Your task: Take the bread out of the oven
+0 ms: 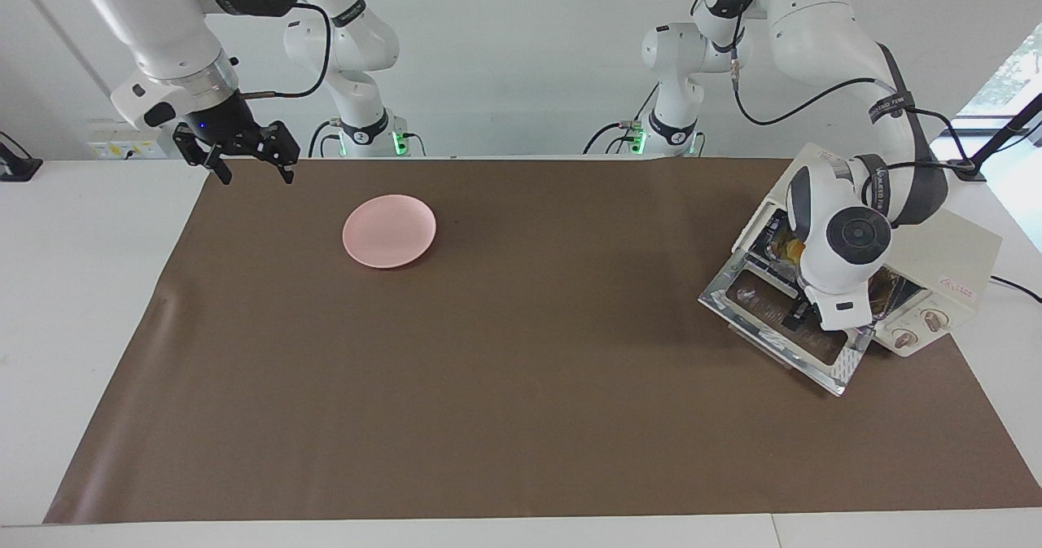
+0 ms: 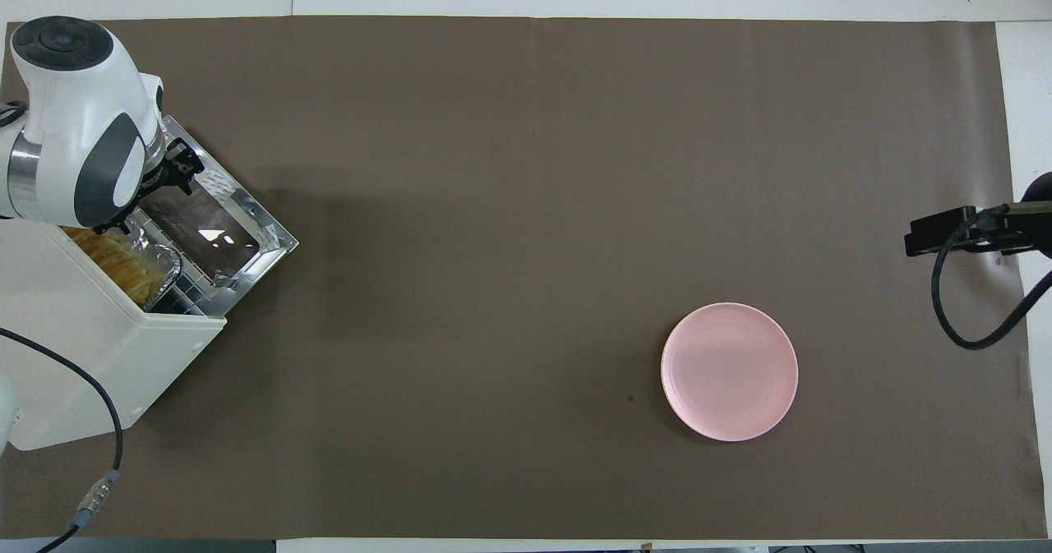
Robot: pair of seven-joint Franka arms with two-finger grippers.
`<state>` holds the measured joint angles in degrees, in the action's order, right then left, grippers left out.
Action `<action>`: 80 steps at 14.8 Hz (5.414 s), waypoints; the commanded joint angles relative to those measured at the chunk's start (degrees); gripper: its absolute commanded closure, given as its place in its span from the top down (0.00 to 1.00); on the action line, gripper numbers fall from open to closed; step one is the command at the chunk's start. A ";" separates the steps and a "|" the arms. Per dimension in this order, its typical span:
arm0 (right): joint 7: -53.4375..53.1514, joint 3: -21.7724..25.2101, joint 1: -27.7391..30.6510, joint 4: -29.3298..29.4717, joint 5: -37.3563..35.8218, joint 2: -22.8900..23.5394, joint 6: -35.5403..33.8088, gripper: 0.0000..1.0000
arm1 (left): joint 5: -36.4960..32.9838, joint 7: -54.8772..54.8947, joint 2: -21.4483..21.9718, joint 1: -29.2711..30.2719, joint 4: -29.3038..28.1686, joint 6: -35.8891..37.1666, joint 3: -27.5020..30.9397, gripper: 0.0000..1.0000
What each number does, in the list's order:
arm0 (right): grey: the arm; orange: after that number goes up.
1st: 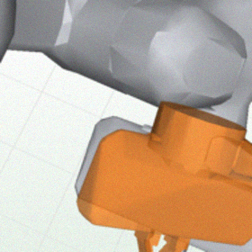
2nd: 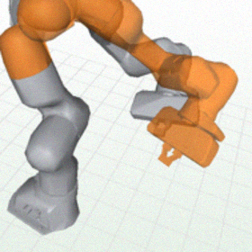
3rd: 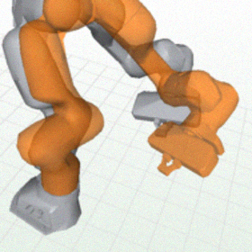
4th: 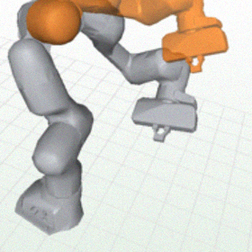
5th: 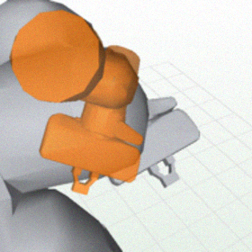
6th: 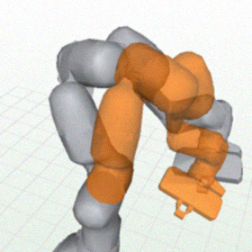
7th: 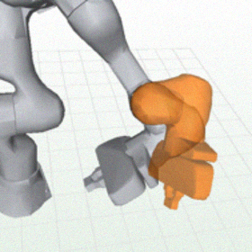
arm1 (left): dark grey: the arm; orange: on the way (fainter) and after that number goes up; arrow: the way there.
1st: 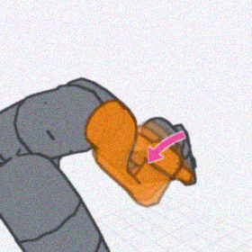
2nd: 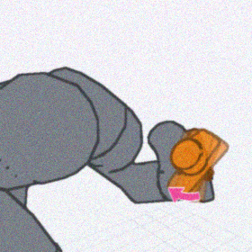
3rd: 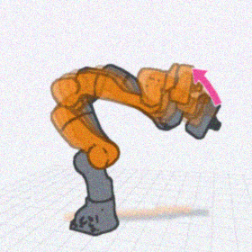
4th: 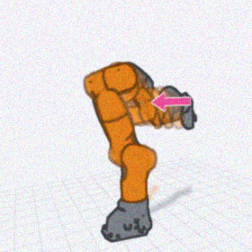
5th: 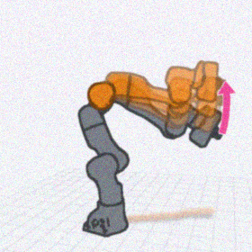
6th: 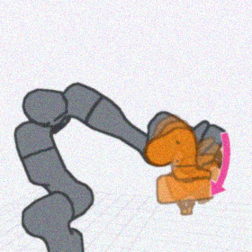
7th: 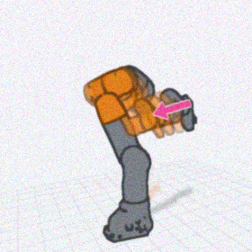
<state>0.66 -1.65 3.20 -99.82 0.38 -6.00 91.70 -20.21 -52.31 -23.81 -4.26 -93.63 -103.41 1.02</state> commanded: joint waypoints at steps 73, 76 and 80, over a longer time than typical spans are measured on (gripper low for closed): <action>3.55 -0.73 1.82 -9.25 -0.21 -3.23 5.14 1.00 | 17.40 -2.01 -10.39 -45.07 15.75 -8.31 0.03 1.00; 7.75 -0.81 1.46 -9.51 0.23 -2.62 8.05 1.00 | 17.75 2.18 -5.05 -39.53 15.15 -7.51 0.03 1.00; 8.05 -0.81 -4.06 -11.63 0.23 -0.43 11.47 1.00 | 17.93 17.91 3.23 -28.28 11.98 0.47 0.03 1.00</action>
<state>8.56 -2.44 2.59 -110.11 0.52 -7.72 100.57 -3.30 -40.98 -25.49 -37.30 -77.67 -106.03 1.69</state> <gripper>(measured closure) 0.000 0.000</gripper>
